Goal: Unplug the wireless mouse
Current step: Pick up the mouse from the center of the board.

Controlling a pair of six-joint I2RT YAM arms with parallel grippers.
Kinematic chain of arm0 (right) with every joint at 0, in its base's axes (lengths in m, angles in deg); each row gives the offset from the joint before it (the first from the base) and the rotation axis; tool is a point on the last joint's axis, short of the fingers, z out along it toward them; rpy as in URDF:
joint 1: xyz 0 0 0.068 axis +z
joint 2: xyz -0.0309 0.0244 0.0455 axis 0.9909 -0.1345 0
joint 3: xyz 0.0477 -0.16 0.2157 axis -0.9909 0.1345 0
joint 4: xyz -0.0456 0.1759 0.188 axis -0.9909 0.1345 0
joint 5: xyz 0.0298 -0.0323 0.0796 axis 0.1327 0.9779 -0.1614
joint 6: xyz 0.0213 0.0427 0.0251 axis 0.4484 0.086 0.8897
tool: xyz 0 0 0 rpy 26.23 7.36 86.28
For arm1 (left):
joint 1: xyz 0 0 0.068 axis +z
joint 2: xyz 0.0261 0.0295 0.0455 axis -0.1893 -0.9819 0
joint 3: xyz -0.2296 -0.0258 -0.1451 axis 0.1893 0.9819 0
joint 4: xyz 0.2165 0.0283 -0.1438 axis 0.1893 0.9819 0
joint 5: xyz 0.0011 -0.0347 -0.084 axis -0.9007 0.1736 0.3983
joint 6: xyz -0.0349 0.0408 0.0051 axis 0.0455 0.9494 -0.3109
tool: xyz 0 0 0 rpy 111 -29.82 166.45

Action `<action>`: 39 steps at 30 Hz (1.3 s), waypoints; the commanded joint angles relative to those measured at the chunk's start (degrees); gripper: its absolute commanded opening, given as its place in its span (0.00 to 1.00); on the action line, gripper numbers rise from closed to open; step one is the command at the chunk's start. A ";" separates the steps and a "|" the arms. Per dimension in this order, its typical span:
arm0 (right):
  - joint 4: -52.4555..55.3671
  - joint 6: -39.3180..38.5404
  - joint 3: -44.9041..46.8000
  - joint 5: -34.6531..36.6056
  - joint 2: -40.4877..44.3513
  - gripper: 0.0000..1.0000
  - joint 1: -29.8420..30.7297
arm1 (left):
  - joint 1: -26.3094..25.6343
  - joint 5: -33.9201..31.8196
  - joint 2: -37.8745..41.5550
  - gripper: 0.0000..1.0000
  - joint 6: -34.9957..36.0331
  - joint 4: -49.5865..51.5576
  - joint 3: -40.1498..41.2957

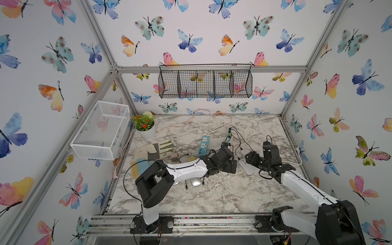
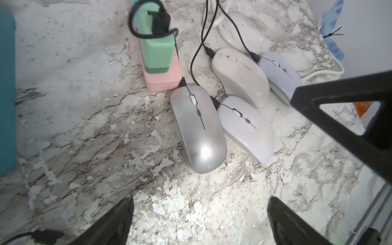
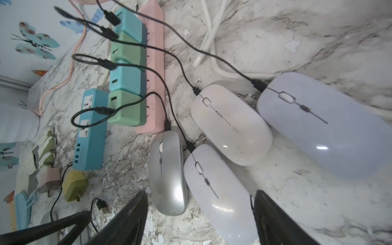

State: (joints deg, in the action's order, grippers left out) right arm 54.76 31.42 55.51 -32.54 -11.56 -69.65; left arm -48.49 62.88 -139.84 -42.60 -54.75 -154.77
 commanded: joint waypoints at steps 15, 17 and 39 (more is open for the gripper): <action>4.89 -1.12 1.37 1.58 6.29 0.77 -1.63 | -2.12 -10.04 -21.33 0.88 -2.07 19.65 -25.52; 5.24 -1.20 1.41 2.10 6.65 0.76 -1.64 | -2.06 -10.63 -22.81 0.86 -1.64 21.01 -27.25; 5.33 -1.64 4.35 3.11 9.59 0.74 -1.64 | -0.65 -13.03 -31.54 0.70 -1.00 26.66 -38.10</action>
State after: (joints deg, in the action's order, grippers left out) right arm 58.34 30.48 59.01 -30.62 -2.60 -71.07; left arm -49.93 49.63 -170.09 -44.04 -29.40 -192.98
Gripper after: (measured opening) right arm 0.745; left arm 0.715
